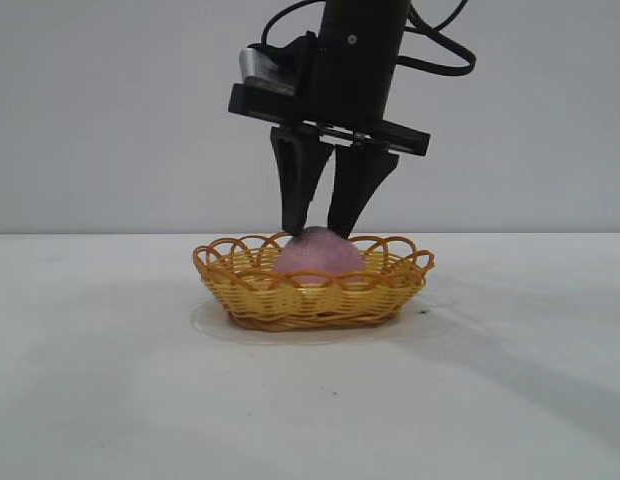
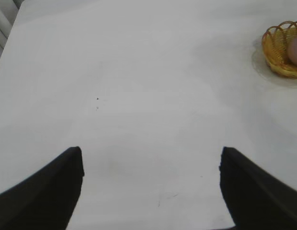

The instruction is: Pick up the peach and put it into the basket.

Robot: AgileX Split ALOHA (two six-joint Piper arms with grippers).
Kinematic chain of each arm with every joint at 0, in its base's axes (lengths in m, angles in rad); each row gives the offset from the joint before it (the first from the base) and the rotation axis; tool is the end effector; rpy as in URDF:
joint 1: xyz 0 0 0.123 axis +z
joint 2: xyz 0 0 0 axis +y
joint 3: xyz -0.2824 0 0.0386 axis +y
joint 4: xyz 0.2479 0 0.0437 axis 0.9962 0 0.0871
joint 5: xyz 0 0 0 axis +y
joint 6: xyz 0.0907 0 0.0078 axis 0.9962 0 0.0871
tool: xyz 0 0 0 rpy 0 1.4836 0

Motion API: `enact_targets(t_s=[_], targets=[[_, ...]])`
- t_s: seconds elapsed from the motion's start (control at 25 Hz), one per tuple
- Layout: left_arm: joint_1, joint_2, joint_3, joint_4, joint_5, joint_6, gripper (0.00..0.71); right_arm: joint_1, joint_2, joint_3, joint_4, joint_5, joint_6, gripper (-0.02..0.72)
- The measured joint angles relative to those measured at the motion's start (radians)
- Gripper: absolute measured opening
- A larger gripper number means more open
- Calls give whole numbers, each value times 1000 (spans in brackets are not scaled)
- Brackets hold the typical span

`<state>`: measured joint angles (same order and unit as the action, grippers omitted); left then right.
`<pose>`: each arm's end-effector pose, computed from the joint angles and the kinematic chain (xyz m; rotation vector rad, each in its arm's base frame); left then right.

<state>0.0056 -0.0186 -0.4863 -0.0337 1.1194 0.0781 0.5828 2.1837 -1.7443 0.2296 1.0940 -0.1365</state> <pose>-0.0086 -0.0028 0.2686 0.0789 2.0961 0.0098 0.3646 0.2624 0.1775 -0.9386 2.8985 0.3559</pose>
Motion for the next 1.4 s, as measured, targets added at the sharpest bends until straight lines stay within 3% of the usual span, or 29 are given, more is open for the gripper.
enact_targets(t_s=[0.12,0.36,0.4,0.52,0.92,1.4], targets=[[0,0,0,0,0,0,519,0,0,0,-10,0,0,404],[0,0,0,0,0,0,519,-4,-26,0,-102,0,0,400],[0,0,0,0,0,0,519,-10,-36,-4,-106,0,0,442],[0,0,0,0,0,0,519,-48,-58,-20,-108,0,2,426],[0,0,0,0,0,0,519,-315,-81,-29,-127,90,6,426],[0,0,0,0,0,0,519,-573,-97,-31,-150,131,7,426]])
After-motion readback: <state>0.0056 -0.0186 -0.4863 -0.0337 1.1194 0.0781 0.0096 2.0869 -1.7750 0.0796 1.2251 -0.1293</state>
